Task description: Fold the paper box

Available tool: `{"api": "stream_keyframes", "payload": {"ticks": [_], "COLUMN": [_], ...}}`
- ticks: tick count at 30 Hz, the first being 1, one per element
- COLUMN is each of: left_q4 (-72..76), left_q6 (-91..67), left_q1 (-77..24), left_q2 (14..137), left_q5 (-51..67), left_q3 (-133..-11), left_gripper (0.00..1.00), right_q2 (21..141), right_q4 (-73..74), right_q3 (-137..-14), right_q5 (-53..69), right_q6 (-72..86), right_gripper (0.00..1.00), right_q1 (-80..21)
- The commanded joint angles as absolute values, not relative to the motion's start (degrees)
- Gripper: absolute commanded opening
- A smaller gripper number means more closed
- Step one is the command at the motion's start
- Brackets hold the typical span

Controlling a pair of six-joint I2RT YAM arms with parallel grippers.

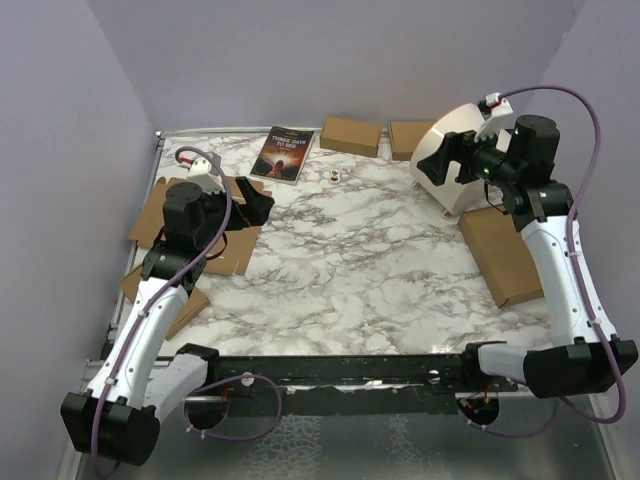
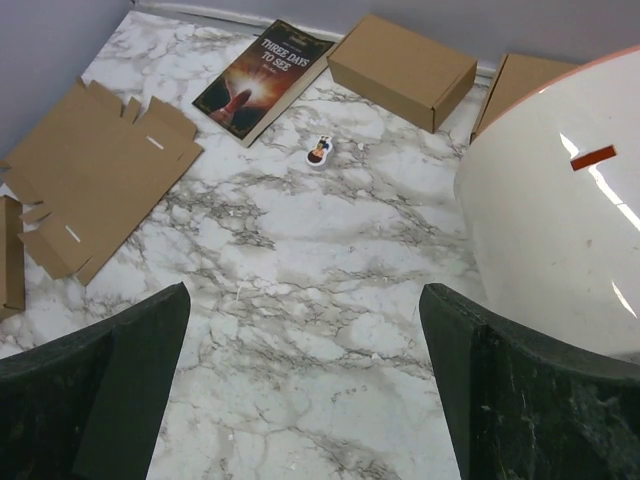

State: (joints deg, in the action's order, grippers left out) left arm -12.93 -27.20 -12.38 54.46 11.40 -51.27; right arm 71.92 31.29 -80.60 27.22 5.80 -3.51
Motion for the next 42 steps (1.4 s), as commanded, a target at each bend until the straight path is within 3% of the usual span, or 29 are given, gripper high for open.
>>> {"api": "stream_keyframes", "payload": {"ticks": [1, 12, 18, 26, 32, 42], "left_q4": [-10.9, -13.8, -19.9, -29.8, -35.5, -25.6], "left_q6": [-31.7, -36.4, -37.1, -41.2, -48.4, -59.8], "left_q1": [-11.6, -11.4, -11.3, -11.2, -11.2, -11.2], "left_q2": [50.2, 42.0, 38.1, 29.1, 28.5, 37.0], "left_q5": [15.9, 17.2, 13.9, 2.0, -0.8, -6.9], "left_q3": [-52.1, -47.8, -42.3, -36.0, -32.6, -26.8], "left_gripper": [0.99, 0.98, 0.97, 0.96, 0.93, 0.9], "right_q2": [69.1, 66.1, 64.1, 63.0, 66.7, 69.6], "right_q4": [28.6, 26.6, 24.4, 11.9, 8.8, 8.6], "right_q3": [-80.2, -77.3, -68.1, -51.9, -45.9, -44.4], "right_q5": [24.8, 30.5, 59.1, 75.6, 74.3, 71.9], "right_q6": [7.9, 7.6, -9.2, -4.9, -8.3, -11.7], "right_gripper": [0.99, 0.99, 0.99, 0.99, 0.99, 0.99], "right_q1": [-4.2, -4.2, -4.3, -4.4, -4.4, -4.4]}}
